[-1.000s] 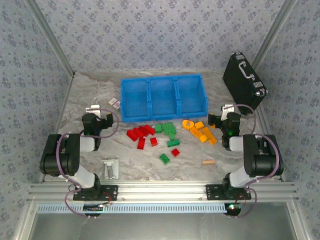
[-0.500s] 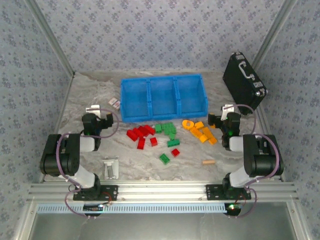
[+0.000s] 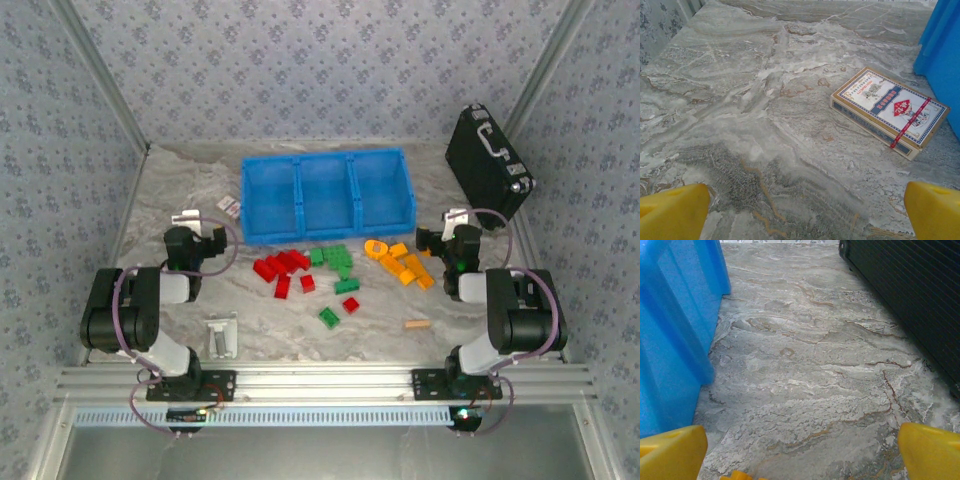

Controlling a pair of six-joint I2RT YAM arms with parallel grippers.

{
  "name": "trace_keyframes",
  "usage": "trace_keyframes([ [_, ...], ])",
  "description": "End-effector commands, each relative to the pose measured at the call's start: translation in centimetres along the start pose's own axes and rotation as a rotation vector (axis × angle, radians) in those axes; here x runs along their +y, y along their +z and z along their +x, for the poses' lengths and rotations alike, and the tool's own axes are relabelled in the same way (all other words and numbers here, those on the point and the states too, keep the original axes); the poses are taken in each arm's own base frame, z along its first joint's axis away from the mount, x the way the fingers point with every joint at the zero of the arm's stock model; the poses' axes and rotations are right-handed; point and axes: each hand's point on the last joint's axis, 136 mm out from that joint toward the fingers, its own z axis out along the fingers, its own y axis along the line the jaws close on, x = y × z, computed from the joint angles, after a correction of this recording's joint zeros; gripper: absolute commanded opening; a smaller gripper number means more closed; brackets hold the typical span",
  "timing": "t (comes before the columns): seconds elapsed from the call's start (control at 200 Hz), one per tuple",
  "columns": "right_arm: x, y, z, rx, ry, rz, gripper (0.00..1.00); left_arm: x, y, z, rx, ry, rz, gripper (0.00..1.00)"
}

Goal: Sort the legos into containers by color
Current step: Pick up the lego from the middle-right of the table.

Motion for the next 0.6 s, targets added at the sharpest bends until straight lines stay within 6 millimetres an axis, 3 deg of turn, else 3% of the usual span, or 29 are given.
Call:
trace_keyframes([
  [0.0, -0.2, 0.1, -0.5, -0.018, 0.007, 0.003, 0.99, 0.1, 0.2, -1.1, -0.023, 0.000, 0.015, 1.00],
  [0.055, -0.2, 0.1, -0.4, -0.014, 0.008, 0.001, 0.99, -0.6, 0.4, -2.2, -0.039, 0.003, 0.058, 1.00],
  [0.095, 0.0, 0.1, -0.9, -0.021, 0.006, -0.011, 0.99, -1.1, 0.7, -3.3, 0.051, 0.023, 0.083, 1.00],
  [0.13, 0.1, -0.2, -1.6, 0.001, -0.005, -0.003, 0.99, -0.9, 0.2, -4.7, 0.123, 0.026, 0.064, 1.00],
  [0.175, -0.3, -0.9, -3.2, 0.071, 0.010, 0.015, 0.99, -0.4, -0.6, -8.3, 0.106, 0.026, 0.002, 1.00],
  [0.285, 0.5, -5.3, -9.0, 0.033, 0.042, -0.047, 0.99, -0.9, -5.7, -17.0, -0.019, 0.018, -0.014, 1.00],
  [0.375, 1.4, -9.2, -12.0, 0.027, 0.061, -0.074, 0.99, -1.6, -10.4, -21.2, -0.067, 0.034, -0.002, 1.00],
  [0.42, 1.6, -10.7, -12.7, 0.038, 0.075, -0.073, 0.98, -1.7, -12.6, -22.2, -0.071, 0.036, 0.012, 1.00],
  [0.47, 1.6, -11.8, -12.1, 0.093, 0.104, -0.058, 0.97, -1.8, -15.0, -22.8, -0.078, 0.036, 0.038, 1.00],
  [0.595, 1.8, -12.5, -9.1, 0.273, 0.188, -0.043, 0.94, -2.3, -20.3, -21.2, -0.058, 0.072, 0.123, 1.00],
])
